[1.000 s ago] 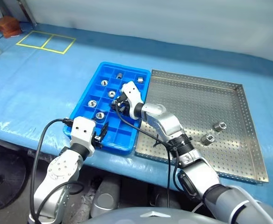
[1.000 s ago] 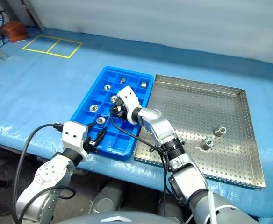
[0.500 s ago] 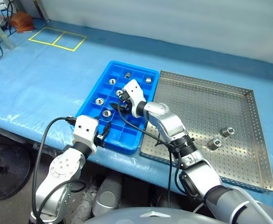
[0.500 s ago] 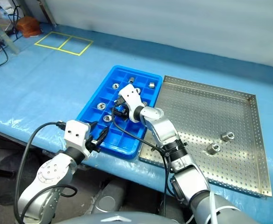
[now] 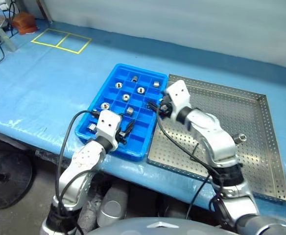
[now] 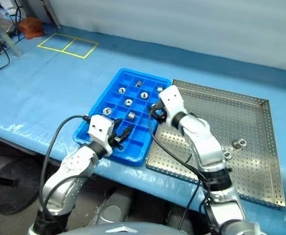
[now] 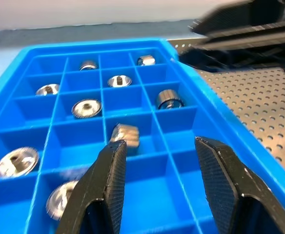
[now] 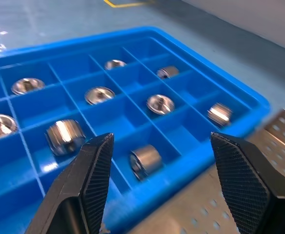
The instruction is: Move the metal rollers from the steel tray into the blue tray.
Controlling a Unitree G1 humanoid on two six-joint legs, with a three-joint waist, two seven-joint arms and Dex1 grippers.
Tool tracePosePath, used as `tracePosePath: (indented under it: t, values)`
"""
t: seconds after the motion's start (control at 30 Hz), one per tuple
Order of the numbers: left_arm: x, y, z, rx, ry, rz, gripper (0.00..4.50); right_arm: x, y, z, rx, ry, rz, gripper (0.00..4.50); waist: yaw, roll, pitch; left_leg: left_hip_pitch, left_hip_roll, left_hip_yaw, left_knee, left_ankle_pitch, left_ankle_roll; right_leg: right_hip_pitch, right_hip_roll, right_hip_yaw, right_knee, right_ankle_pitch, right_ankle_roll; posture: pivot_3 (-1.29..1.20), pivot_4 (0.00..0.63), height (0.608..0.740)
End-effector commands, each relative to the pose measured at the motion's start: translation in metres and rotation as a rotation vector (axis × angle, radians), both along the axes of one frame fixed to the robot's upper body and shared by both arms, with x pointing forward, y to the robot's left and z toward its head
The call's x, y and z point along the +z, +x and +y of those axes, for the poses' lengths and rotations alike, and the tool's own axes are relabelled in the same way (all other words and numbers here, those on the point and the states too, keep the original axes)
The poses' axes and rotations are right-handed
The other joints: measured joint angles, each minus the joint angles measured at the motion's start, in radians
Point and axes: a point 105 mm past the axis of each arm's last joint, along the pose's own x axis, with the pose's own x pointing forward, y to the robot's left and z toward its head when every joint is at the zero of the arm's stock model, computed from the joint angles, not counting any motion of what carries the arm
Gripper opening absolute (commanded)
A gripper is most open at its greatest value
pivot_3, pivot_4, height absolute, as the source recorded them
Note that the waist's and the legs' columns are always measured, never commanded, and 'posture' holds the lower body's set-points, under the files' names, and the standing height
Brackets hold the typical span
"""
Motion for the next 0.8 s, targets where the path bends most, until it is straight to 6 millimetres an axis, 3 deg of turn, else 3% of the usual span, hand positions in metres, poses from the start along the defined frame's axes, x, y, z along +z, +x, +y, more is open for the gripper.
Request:
tracePosePath:
  t: [0.03,0.23,0.4,0.6,0.8]
  values:
    - [0.015,0.005,-0.018,-0.086,-0.028,-0.064,2.41,0.013,-0.012,-0.02,-0.098,-0.016,-0.048,3.32,-0.039,0.0,0.0,0.0,0.0,0.0,0.0,0.0,0.0,0.0,0.0,0.0,0.0,0.0,0.0,0.1,0.15,0.74]
    - [0.017,0.01,-0.046,-0.259,0.005,-0.074,2.41,-0.008,-0.036,-0.055,-0.259,-0.037,0.05,3.32,-0.18,0.0,0.0,0.0,-0.001,-0.001,0.005,-0.001,0.002,0.004,0.0,0.001,0.001,0.001,0.001,0.0,0.15,0.74]
    - [0.016,0.009,-0.053,-0.311,0.015,-0.069,2.41,-0.028,-0.051,-0.078,-0.358,-0.057,0.142,3.32,-0.275,0.002,-0.001,0.001,0.0,-0.002,0.011,-0.002,0.003,0.006,0.0,0.001,0.005,0.001,0.002,-0.03,0.15,0.74]
    - [0.01,0.002,-0.056,-0.359,0.028,-0.044,2.41,-0.039,-0.054,-0.083,-0.392,0.005,0.193,3.32,-0.314,0.002,-0.001,0.016,0.0,-0.001,0.014,-0.001,0.005,0.019,0.001,0.004,0.007,0.002,0.003,-0.03,0.15,0.74]
    - [0.008,0.002,-0.053,-0.351,0.037,-0.037,2.41,-0.044,-0.05,-0.076,-0.376,0.049,0.211,3.32,-0.317,0.002,-0.001,0.016,-0.001,0.0,0.014,-0.001,0.005,0.019,0.001,0.006,0.007,0.002,0.003,-0.02,0.15,0.74]
